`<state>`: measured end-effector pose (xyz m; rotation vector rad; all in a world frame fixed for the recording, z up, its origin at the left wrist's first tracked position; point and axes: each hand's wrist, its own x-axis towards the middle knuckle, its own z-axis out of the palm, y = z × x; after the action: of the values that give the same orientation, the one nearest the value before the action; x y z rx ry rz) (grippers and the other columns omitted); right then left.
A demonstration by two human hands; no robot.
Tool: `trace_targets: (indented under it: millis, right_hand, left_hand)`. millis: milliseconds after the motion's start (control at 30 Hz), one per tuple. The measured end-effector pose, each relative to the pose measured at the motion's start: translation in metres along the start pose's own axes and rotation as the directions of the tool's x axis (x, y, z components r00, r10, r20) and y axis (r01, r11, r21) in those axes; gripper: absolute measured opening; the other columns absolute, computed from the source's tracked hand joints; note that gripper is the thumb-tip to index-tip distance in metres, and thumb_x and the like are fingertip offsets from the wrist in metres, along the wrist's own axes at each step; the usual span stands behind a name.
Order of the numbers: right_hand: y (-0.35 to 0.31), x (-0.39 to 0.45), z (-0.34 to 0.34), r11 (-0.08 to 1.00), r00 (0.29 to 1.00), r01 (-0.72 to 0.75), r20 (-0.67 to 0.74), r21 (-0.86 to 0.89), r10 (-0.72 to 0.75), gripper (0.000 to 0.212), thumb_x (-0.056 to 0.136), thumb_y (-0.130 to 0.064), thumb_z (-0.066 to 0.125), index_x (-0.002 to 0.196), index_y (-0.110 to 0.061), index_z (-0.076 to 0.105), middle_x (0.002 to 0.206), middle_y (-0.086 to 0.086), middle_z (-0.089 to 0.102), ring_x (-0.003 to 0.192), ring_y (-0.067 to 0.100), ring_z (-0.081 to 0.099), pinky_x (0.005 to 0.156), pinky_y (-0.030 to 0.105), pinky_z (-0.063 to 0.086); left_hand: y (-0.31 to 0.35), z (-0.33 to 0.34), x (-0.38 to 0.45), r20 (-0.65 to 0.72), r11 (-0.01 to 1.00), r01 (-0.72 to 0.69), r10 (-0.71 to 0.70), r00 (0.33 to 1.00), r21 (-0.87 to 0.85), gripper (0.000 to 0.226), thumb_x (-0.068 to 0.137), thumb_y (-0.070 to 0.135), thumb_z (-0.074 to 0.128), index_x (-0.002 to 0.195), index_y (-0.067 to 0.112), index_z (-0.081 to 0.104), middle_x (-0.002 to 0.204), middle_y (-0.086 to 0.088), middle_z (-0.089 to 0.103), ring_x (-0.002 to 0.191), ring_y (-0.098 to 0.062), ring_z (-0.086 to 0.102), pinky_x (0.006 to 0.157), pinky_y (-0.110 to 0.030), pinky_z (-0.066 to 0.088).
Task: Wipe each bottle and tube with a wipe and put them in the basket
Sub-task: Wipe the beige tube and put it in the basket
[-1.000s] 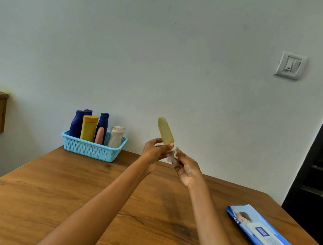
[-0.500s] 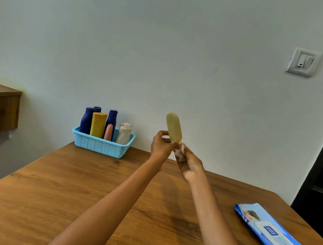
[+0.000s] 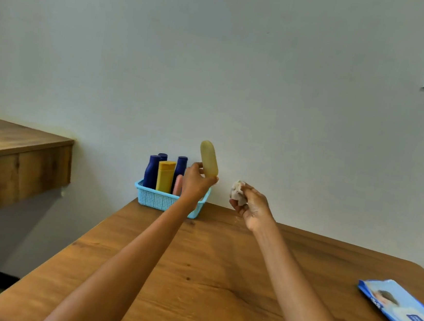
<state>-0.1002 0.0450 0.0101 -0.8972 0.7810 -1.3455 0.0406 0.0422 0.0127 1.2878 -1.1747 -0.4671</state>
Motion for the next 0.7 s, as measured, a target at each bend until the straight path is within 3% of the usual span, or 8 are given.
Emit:
trace_targets:
  millis: [67, 133, 300, 433, 533, 600, 700]
  right_hand:
    - [0.009, 0.010, 0.023, 1.000, 0.999, 0.001, 0.038, -0.020, 0.000, 0.020, 0.086, 0.006, 0.050, 0.082, -0.008, 0.064, 0.065, 0.004, 0.054, 0.048, 0.010, 0.047, 0.053, 0.020, 0.045]
    - [0.016, 0.023, 0.043, 0.994, 0.999, 0.022, 0.048, -0.111, -0.017, 0.022, 0.089, 0.005, 0.046, 0.096, -0.007, 0.063, 0.065, 0.005, 0.054, 0.050, 0.013, 0.043, 0.053, 0.021, 0.040]
    - [0.032, 0.053, 0.063, 0.860, 0.995, 0.095, 0.052, -0.501, -0.079, 0.018, 0.092, -0.007, 0.050, 0.098, -0.013, 0.066, 0.073, -0.001, 0.064, 0.061, 0.010, 0.058, 0.052, 0.018, 0.046]
    - [0.046, 0.071, 0.058, 0.852, 0.995, 0.096, 0.040, -0.515, -0.088, 0.018, 0.092, -0.011, 0.054, 0.104, -0.011, 0.067, 0.092, 0.005, 0.069, 0.078, 0.017, 0.064, 0.065, 0.024, 0.053]
    - [0.052, 0.078, 0.057, 0.832, 0.993, 0.119, 0.046, -0.542, -0.112, 0.018, 0.092, -0.012, 0.055, 0.105, -0.012, 0.067, 0.097, 0.007, 0.068, 0.074, 0.016, 0.062, 0.058, 0.022, 0.051]
    - [0.051, 0.081, 0.057, 0.770, 0.990, 0.142, 0.070, -0.623, -0.126, 0.017, 0.091, -0.013, 0.055, 0.102, -0.013, 0.068, 0.098, 0.006, 0.068, 0.076, 0.015, 0.063, 0.055, 0.020, 0.049]
    - [0.051, 0.086, 0.057, 0.620, 0.988, 0.156, 0.113, -0.769, -0.108, 0.018, 0.090, -0.014, 0.055, 0.101, -0.012, 0.068, 0.099, 0.007, 0.069, 0.084, 0.020, 0.065, 0.055, 0.020, 0.046]
  left_hand:
    - [-0.008, -0.010, 0.006, -0.001, 0.998, -0.023, 0.023, 1.000, 0.060, 0.051, 0.079, 0.014, 0.071, 0.125, 0.008, 0.050, 0.119, -0.008, 0.060, 0.102, -0.019, 0.058, 0.085, -0.031, 0.050]
    - [-0.019, -0.016, 0.013, -0.004, 0.993, -0.050, 0.051, 0.999, 0.103, 0.049, 0.079, 0.013, 0.072, 0.123, 0.008, 0.051, 0.117, -0.008, 0.061, 0.104, -0.021, 0.059, 0.089, -0.034, 0.050]
    - [-0.040, -0.017, 0.032, 0.026, 0.971, -0.082, 0.078, 0.997, 0.226, 0.041, 0.079, 0.009, 0.071, 0.115, 0.007, 0.053, 0.116, -0.013, 0.058, 0.107, -0.026, 0.057, 0.090, -0.037, 0.050]
    - [-0.053, -0.011, 0.043, 0.101, 0.933, -0.117, 0.087, 0.991, 0.342, 0.036, 0.084, 0.013, 0.067, 0.118, 0.005, 0.057, 0.119, -0.016, 0.048, 0.104, -0.027, 0.053, 0.088, -0.028, 0.044]
    - [-0.060, -0.007, 0.046, 0.143, 0.929, -0.113, 0.066, 0.988, 0.352, 0.037, 0.087, 0.015, 0.060, 0.121, 0.002, 0.051, 0.120, -0.017, 0.050, 0.102, -0.029, 0.055, 0.083, -0.028, 0.043]
    - [-0.064, -0.007, 0.045, 0.132, 0.939, -0.087, 0.045, 0.990, 0.333, 0.048, 0.089, 0.013, 0.055, 0.134, 0.005, 0.041, 0.124, -0.016, 0.050, 0.110, -0.029, 0.053, 0.088, -0.029, 0.043]
    - [-0.071, -0.008, 0.044, 0.062, 0.944, -0.065, 0.047, 0.997, 0.323, 0.037, 0.092, 0.010, 0.048, 0.129, 0.010, 0.046, 0.123, -0.014, 0.056, 0.107, -0.027, 0.057, 0.091, -0.039, 0.050]
